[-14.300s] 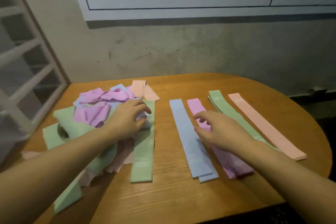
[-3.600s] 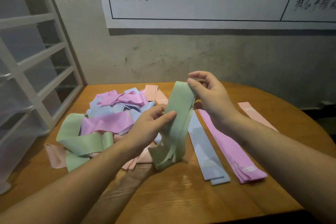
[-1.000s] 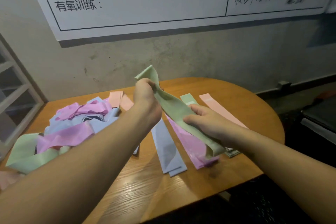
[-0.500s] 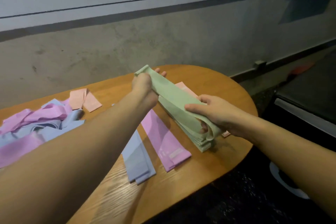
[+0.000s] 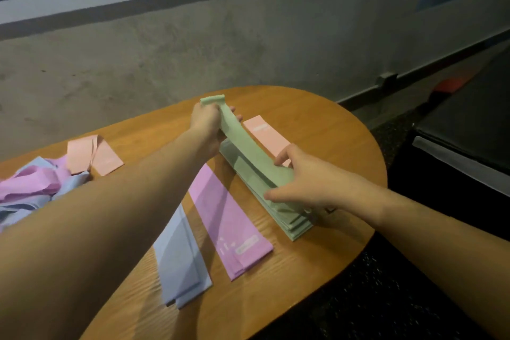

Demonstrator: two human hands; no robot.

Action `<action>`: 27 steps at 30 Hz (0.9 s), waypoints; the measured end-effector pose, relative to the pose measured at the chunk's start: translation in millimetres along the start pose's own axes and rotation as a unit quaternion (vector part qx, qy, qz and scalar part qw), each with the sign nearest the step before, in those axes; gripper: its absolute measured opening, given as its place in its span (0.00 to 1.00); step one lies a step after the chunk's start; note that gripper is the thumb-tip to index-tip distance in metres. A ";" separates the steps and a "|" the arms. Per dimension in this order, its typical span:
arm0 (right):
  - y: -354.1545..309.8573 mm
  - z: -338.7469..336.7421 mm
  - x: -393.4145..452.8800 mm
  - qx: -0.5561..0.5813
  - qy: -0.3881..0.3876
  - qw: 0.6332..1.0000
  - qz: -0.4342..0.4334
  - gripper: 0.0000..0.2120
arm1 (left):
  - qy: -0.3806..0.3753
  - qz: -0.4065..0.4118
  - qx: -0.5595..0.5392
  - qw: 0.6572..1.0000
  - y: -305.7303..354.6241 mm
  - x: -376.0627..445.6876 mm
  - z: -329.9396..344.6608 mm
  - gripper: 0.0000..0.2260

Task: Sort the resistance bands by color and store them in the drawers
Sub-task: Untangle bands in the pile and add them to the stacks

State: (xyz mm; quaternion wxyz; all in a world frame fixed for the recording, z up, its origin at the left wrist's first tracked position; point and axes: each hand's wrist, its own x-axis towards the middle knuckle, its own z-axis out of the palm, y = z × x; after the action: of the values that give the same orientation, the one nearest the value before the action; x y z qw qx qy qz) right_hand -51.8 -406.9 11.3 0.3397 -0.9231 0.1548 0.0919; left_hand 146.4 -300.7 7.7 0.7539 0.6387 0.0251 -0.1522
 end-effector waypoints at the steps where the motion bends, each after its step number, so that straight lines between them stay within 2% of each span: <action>1: -0.8 1.6 1.1 -0.032 0.005 0.999 -0.008 0.29 | 0.003 0.020 0.035 0.999 -0.9 4.3 0.0 0.11; 4: -1.1 5.4 4.5 -0.110 0.039 0.993 -0.033 0.28 | 0.020 0.075 0.148 0.986 -2.7 16.1 -2.6 0.06; 6: 0.5 7.3 6.2 -0.144 0.059 0.987 -0.043 0.26 | 0.021 0.089 0.180 0.979 -4.0 23.5 -7.4 0.05; 11: 0.8 8.2 4.8 -0.199 0.077 0.975 -0.064 0.22 | 0.049 0.123 0.256 0.958 -12.0 39.9 -21.7 0.10; 16: 2.1 10.8 5.3 -0.196 0.080 0.975 -0.072 0.21 | 0.023 0.171 0.302 0.937 -19.7 49.2 -32.2 0.07; 27: 7.2 17.4 1.4 -0.259 0.075 0.959 -0.085 0.21 | 0.010 0.147 0.321 0.936 -30.5 55.5 -47.5 0.07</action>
State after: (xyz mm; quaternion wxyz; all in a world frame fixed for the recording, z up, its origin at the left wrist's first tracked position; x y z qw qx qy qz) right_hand -54.1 -400.9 -6.4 0.0833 -0.9934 0.0723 0.0299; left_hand 198.7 -269.8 -43.0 0.5222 0.8447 -0.1121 -0.0336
